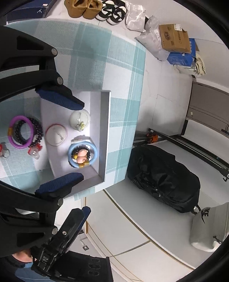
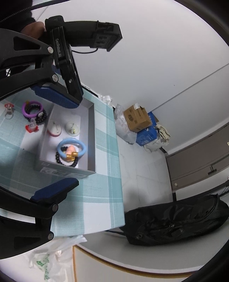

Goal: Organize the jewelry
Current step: 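Lift both grippers out of the box back over the remaining items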

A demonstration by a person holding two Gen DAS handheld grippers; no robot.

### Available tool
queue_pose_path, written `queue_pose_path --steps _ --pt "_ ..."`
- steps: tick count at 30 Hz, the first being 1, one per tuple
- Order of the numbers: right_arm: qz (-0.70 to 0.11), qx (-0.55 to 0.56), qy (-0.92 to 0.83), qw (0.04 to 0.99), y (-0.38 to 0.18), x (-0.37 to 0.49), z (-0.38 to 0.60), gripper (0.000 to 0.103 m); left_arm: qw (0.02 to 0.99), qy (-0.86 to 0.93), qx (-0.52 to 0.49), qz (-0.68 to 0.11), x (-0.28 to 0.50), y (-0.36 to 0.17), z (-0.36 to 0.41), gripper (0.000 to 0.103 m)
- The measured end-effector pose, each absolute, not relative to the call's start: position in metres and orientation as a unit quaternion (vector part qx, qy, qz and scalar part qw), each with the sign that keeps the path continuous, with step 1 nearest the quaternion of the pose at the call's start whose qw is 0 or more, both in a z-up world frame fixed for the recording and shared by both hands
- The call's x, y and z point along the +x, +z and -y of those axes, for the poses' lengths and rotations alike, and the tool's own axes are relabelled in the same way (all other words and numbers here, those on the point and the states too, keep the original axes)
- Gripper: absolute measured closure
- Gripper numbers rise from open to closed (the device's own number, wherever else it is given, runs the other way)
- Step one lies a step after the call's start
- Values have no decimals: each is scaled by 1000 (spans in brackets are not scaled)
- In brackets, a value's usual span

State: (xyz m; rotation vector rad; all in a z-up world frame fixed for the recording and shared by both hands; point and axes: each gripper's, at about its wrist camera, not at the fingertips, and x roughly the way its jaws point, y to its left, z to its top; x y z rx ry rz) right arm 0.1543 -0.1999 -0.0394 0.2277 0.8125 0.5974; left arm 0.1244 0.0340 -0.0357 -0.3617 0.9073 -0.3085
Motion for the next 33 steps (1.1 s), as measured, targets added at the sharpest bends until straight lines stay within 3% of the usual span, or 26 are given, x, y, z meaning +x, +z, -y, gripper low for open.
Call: queue_pose_path --steps 14,33 --pt "-371 101 277 881 -45 126 210 7 881 -106 -154 -435 82 -44 -36 34" --pt "-392 113 257 876 -64 109 219 0 860 -121 -106 -485 34 -72 -2 33"
